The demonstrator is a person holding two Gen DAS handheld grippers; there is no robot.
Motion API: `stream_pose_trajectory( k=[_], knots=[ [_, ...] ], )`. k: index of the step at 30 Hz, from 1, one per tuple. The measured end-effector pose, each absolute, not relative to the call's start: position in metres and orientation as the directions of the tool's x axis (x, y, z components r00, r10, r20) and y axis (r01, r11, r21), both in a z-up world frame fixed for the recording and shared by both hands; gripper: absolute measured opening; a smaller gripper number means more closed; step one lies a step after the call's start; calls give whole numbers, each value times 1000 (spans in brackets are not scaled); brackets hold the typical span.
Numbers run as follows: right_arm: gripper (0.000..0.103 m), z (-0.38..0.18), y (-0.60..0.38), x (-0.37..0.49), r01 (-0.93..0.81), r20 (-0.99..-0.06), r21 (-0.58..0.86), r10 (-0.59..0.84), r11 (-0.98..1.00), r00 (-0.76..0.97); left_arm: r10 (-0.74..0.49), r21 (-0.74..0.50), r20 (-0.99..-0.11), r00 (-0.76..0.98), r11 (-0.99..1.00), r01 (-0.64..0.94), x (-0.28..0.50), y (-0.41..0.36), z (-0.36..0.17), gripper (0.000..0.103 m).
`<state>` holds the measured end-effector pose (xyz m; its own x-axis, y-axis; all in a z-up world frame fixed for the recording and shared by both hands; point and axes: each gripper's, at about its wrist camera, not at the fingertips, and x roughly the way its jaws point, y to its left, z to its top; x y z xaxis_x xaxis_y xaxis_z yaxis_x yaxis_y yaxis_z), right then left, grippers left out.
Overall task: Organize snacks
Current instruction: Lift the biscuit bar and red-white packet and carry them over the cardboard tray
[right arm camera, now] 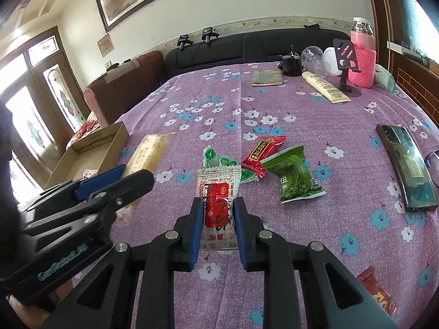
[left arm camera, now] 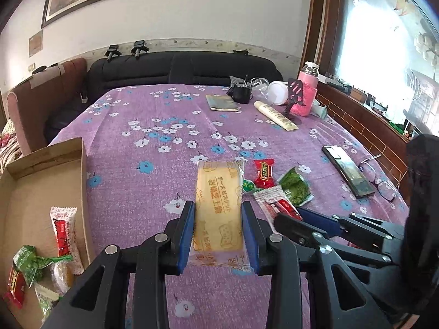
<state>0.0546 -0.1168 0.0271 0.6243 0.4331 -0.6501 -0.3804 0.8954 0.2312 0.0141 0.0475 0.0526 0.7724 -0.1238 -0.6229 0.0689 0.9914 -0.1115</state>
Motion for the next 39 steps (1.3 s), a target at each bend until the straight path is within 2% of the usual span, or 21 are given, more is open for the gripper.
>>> stream_pose_trajectory(
  k=[16,26,39],
  knots=[
    [22,41,-86,32,-462,-631,252,506,850,587,-130,-185,-585,801,982,25,-30,93,68,35],
    [22,54,-35,18,-553,-626,255,571,793,531,-77,-235,-555,828,970,-68,-54,149,72,35],
    [22,64,16,7,-633,-626,231,611,739,485,8,-275,-562,827,942,-195,-72,209,59,35]
  ],
)
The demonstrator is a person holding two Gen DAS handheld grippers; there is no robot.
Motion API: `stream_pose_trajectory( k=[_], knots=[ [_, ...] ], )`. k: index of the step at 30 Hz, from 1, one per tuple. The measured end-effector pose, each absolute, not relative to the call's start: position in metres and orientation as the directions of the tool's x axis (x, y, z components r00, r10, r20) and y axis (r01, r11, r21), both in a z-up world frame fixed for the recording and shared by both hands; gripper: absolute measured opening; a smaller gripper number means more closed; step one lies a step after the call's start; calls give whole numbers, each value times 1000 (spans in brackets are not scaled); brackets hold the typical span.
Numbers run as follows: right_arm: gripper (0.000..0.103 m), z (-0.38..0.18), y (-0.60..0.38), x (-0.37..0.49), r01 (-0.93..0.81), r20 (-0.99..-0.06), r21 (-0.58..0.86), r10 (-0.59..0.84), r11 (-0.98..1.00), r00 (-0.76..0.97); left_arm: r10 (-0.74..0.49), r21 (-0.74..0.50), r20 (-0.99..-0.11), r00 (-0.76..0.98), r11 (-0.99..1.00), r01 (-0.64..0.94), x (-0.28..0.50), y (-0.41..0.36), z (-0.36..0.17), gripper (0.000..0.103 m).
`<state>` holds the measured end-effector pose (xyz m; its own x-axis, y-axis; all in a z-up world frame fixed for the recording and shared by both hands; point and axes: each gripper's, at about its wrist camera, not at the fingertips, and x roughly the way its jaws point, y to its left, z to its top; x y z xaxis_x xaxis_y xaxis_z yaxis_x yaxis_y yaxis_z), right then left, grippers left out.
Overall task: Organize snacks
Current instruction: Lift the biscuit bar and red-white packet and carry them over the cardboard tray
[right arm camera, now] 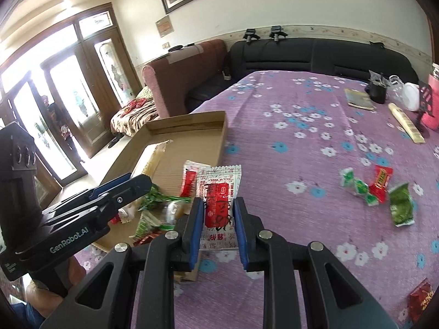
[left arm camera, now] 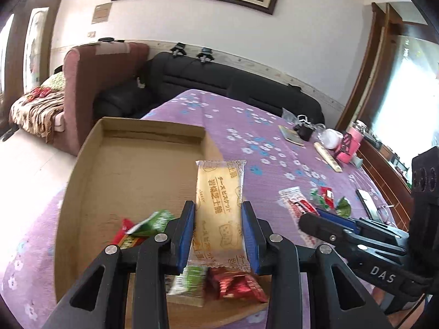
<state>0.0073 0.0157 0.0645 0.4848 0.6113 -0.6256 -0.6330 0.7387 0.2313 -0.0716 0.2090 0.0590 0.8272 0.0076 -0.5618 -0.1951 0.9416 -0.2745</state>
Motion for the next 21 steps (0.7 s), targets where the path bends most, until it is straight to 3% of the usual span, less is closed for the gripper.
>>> stream_pose_trajectory(
  k=[21],
  knots=[
    [22,56,56,-1,-686,-647,218,629,694,431,40,-311,-596,802,909,-276,-81,249,35,35]
  ],
)
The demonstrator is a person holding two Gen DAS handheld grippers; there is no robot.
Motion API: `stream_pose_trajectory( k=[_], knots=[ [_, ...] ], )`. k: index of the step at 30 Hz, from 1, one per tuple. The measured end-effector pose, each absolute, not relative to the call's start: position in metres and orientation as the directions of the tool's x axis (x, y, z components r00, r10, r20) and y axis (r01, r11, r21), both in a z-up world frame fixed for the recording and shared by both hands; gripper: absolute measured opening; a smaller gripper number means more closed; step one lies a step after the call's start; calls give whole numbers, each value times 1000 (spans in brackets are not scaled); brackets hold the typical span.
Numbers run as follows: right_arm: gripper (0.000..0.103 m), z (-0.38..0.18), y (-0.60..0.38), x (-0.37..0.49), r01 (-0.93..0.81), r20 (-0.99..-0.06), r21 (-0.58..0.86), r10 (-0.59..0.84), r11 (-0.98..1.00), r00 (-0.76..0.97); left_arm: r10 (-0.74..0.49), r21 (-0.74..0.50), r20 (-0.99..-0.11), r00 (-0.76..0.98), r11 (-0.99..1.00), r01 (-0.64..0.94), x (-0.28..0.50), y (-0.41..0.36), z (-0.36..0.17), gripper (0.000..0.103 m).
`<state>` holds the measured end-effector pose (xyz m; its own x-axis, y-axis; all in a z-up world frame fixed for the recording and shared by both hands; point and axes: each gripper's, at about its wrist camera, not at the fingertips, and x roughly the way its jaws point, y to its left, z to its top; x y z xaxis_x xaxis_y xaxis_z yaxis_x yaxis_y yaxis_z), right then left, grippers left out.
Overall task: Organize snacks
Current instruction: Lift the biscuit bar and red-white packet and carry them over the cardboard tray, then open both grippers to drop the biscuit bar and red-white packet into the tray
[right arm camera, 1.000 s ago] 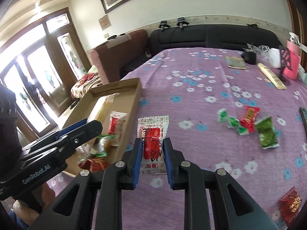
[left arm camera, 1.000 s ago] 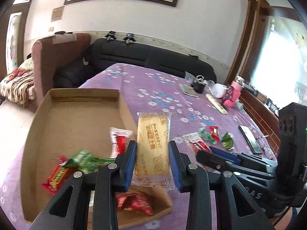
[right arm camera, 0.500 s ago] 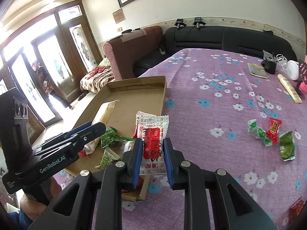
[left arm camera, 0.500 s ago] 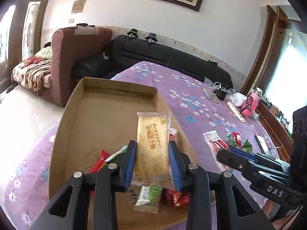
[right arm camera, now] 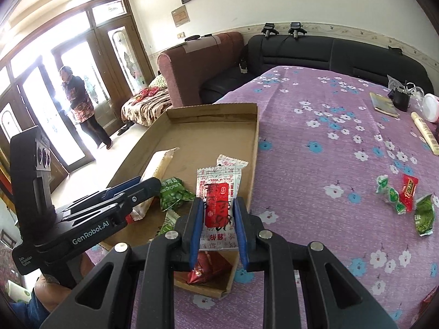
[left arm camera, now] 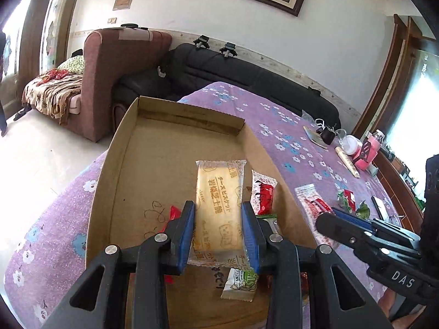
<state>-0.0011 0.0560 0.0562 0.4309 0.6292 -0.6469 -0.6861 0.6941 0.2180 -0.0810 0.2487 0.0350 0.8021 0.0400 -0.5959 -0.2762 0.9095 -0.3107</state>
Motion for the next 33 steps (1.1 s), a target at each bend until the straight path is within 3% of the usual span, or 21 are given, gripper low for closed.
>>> stream_pose_trajectory(
  k=[15,33],
  knots=[
    [22,30,91,-4,-724,-682,251,648,643,339,48,-311,-617,785,902,-299,-75,251,30,35],
    [22,23,83,-5,-723,-659,279,674,632,334,76,-251,-637,767,920,-300,-70,243,29,36]
  ],
)
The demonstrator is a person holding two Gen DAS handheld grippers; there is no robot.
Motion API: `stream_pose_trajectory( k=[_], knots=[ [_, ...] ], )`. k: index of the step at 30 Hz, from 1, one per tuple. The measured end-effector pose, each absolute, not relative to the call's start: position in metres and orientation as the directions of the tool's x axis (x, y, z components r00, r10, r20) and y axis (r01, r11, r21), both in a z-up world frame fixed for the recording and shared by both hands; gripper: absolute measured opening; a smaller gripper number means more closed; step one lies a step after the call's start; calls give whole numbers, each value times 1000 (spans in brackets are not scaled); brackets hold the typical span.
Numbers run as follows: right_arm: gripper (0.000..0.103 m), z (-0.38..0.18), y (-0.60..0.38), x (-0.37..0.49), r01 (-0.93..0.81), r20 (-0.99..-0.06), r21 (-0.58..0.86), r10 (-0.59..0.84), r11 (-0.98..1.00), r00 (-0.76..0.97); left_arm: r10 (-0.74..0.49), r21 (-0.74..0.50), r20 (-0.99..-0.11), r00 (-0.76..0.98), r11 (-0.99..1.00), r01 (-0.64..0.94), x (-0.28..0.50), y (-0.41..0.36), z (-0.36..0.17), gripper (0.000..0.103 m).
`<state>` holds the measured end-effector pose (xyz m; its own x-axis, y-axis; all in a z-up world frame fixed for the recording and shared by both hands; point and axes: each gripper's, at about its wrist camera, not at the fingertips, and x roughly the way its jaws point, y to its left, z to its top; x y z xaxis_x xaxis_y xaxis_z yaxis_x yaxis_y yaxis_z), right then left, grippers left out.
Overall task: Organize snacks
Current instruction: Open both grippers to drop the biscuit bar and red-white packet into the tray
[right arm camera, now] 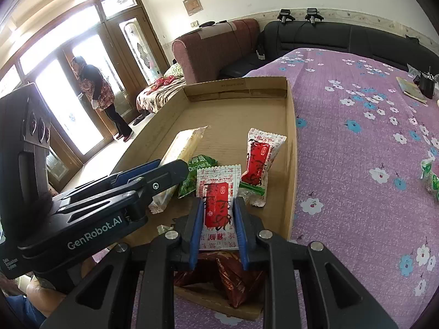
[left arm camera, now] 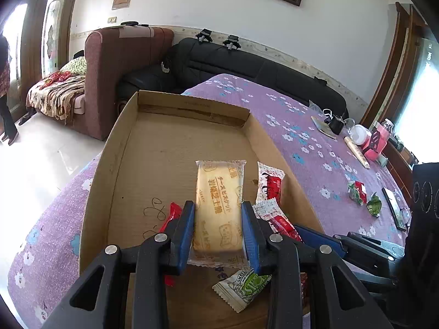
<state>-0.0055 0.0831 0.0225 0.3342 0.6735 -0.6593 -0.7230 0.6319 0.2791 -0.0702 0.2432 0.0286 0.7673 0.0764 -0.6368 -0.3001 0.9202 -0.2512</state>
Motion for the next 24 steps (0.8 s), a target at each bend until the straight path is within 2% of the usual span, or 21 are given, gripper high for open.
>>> stream_pose_trajectory(
  k=[24],
  knots=[
    [23,23,84,-6,-723,-657,264,668,638,349,76,-249,-640,765,921,-299,-68,242,28,36]
  ],
)
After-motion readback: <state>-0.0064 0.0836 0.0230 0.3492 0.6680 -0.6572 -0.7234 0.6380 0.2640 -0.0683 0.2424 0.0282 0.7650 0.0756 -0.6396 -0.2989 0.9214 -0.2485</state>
